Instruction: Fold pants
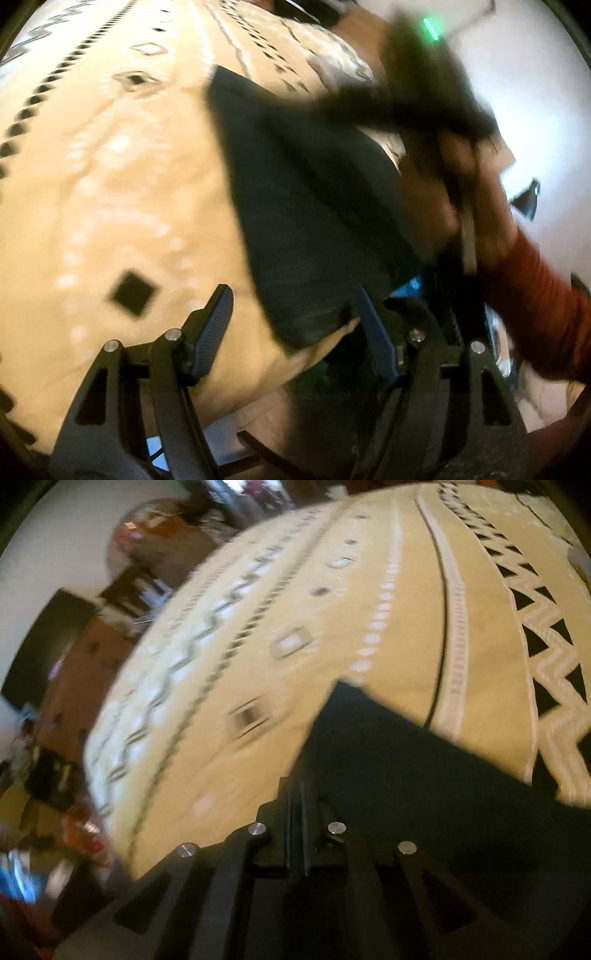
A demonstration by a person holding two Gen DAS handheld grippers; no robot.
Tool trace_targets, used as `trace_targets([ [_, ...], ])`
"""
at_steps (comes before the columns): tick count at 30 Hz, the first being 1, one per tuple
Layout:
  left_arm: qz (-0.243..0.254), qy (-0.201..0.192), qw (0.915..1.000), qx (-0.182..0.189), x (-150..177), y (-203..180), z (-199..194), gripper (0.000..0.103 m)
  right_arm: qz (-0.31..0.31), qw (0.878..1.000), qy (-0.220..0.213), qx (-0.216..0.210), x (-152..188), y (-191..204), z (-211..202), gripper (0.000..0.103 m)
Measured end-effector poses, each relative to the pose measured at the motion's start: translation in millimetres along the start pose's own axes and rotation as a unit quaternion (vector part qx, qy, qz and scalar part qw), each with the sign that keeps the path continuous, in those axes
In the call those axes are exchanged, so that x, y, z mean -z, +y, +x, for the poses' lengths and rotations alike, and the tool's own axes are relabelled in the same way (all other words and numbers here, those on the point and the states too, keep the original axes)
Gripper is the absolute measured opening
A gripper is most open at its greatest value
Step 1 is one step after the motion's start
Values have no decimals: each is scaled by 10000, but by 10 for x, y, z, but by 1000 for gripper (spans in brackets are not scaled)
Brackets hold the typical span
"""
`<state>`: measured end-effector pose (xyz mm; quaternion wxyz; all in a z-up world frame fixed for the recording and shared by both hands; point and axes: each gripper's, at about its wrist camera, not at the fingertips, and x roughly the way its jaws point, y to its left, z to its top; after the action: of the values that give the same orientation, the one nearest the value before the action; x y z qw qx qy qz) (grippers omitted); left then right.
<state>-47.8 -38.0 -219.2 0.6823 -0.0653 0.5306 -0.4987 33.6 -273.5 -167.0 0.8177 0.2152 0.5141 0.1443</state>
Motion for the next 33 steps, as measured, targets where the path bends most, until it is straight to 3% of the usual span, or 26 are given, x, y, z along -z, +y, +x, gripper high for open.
trace_targets([
  [2,-88,-83,9999,-85,10,85,-82,70,-179,9988,349,310,229,78,231,6],
  [5,-58,-172,9994,-283,-9,127,-177,70,175,9992,84,339,278,67,152,2],
  [7,-50,-285,9990,-337,-19,113,-265,70,29,9991,-140,392,373,199,-31,5],
  [9,-88,-385,9986,-351,-22,111,-317,70,-73,9992,-154,364,609,353,-150,5],
  [11,-92,-446,9982,-389,-12,115,-336,70,-61,9986,122,511,895,383,-11,5],
  [14,-114,-485,9979,-422,-27,116,-338,70,108,9985,-105,526,981,391,-123,1],
  [17,-78,-566,9974,-443,-38,100,-351,70,-216,9985,-306,410,1130,608,-321,6],
  [20,-34,-549,9974,-467,-109,85,-300,70,-364,9976,264,518,1463,674,-36,5],
  [22,33,-503,9976,-472,-135,27,-245,69,-100,9984,356,428,1548,572,-14,0],
  [26,685,-233,9969,-318,-120,-329,-87,69,15,9981,-466,400,1665,490,-719,0],
  [30,1035,16,9945,-129,-93,-570,165,69,576,9883,-1060,938,1840,-37,-1351,1],
  [33,891,168,9958,-111,-90,-475,390,68,1266,9786,-958,1308,1978,-627,-1368,7],
])
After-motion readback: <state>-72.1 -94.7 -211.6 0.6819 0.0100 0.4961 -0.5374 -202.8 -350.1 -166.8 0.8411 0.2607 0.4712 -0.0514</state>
